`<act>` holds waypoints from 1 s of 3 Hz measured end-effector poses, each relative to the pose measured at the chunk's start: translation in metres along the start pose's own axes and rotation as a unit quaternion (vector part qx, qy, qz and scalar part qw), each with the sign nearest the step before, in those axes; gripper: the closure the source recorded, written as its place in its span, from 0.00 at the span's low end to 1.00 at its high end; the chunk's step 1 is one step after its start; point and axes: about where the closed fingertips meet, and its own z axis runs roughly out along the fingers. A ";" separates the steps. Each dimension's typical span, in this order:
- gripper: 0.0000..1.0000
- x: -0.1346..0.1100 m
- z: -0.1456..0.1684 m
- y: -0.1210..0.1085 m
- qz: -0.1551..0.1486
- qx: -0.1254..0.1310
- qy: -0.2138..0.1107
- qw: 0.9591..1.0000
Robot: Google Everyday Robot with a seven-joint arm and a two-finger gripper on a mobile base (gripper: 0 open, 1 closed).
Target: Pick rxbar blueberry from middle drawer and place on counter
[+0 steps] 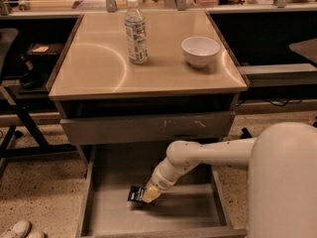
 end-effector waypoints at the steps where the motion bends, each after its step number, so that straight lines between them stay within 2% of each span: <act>1: 1.00 -0.008 -0.031 0.001 0.018 -0.004 -0.008 1.000; 2: 1.00 -0.016 -0.081 -0.002 0.031 0.015 -0.008 0.999; 3: 1.00 -0.019 -0.087 -0.002 0.027 0.019 -0.007 0.999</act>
Offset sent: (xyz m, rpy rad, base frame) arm 0.0401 -0.0583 0.1477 -0.0235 -0.0517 -0.1229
